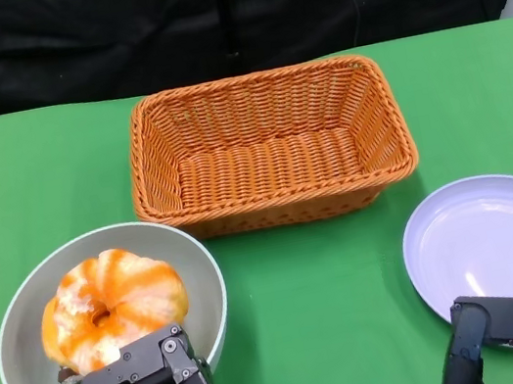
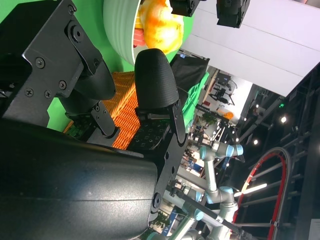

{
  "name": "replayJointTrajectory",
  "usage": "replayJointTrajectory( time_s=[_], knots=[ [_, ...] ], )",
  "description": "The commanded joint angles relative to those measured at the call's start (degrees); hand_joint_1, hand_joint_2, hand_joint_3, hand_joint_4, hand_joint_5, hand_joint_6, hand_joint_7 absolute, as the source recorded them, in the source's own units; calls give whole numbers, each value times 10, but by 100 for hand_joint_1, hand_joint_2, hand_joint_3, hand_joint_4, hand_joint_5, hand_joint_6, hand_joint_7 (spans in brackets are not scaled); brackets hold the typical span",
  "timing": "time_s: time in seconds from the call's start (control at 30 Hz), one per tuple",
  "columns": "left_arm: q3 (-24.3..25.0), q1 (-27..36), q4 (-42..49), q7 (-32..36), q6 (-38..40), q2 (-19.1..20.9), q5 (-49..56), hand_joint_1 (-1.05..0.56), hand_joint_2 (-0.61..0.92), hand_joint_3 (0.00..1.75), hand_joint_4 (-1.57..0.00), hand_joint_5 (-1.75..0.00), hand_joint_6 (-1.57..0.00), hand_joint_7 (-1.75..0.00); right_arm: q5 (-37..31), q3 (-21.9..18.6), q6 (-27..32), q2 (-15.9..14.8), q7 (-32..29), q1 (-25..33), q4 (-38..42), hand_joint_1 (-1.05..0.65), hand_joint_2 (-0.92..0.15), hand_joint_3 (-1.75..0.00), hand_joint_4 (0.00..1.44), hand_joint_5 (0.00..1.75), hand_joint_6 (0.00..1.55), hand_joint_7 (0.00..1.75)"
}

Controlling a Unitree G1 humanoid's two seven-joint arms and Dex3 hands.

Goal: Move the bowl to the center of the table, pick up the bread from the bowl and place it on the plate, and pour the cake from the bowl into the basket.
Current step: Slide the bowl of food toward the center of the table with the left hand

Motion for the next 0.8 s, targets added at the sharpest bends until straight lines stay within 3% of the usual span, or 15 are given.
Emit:
replayJointTrajectory(
  time_s=[0.03, 0.6, 0.7, 0.8],
  knots=[
    [1, 2, 0, -3, -3, 7, 0, 4, 37, 157, -99, -170, -90, -153, -18, 1, -6, -4, 2, 3, -19, 16, -12, -175, 103, 171, 96, 147],
    [10, -1, -3, -3, -10, 7, 3, 2, 38, 153, -96, -169, -87, -153, -17, 7, -5, -4, 4, 5, -20, 19, -13, -175, 101, 172, 95, 148],
    [19, 1, -12, -5, -4, 11, -10, 2, 40, 148, -86, -162, -80, -144, -17, 7, -9, -3, 2, 7, -21, 18, -13, -175, 100, 172, 95, 148],
    [26, 0, -15, -14, -6, 15, -28, 1, 43, 136, -74, -145, -73, -119, -17, 10, -11, -2, 1, 12, -24, 17, -13, -175, 100, 172, 95, 148]
  ],
)
